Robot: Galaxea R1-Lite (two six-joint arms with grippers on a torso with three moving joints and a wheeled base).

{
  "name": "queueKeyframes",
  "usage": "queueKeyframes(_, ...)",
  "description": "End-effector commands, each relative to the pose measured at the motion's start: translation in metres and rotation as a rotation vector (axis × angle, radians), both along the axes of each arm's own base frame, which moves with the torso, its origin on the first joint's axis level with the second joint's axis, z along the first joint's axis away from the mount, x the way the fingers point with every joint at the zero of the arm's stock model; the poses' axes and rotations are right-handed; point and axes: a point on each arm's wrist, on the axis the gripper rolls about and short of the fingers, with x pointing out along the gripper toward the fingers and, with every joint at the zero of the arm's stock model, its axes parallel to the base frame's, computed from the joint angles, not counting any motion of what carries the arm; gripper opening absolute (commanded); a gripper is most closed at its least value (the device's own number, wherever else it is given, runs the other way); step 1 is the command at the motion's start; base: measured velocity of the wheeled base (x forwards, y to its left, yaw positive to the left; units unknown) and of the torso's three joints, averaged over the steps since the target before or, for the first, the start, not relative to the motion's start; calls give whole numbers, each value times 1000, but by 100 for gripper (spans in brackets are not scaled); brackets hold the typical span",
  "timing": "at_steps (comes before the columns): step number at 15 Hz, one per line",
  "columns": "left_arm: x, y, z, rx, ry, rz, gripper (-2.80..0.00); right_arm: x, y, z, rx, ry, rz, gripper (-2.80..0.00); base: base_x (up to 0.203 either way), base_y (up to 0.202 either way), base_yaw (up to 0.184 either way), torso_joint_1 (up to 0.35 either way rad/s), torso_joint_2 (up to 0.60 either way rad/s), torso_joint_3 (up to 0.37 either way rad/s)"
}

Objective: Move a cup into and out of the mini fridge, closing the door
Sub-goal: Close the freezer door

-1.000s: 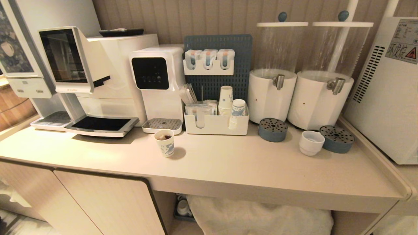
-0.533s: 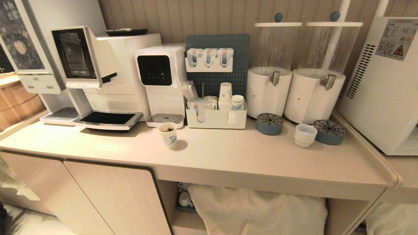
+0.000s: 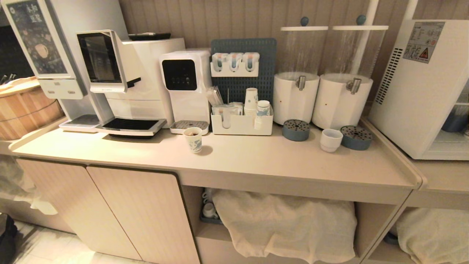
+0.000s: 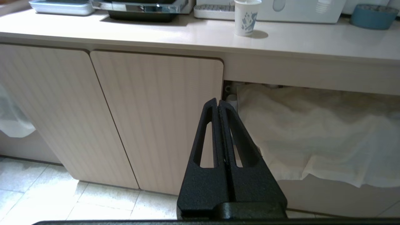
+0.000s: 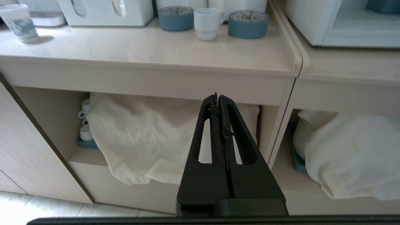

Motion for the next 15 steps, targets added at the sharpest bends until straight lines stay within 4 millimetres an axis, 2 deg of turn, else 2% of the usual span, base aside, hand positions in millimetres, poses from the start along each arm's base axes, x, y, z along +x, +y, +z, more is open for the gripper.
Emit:
queueKeyframes(1, 0, 0, 0, 0, 0, 0, -280, 0, 0, 0, -1, 3, 0, -280, 0, 0, 0, 0, 0, 0)
queueKeyframes(3, 0, 0, 0, 0, 0, 0, -280, 0, 0, 0, -1, 3, 0, -280, 0, 0, 0, 0, 0, 0)
queueKeyframes(5, 0, 0, 0, 0, 0, 0, -280, 0, 0, 0, -1, 3, 0, -280, -1, -122, 2, 3, 0, 1)
queueKeyframes(15, 0, 0, 0, 0, -2, 0, -280, 0, 0, 0, -1, 3, 0, -280, 0, -200, -10, 2, 3, 3)
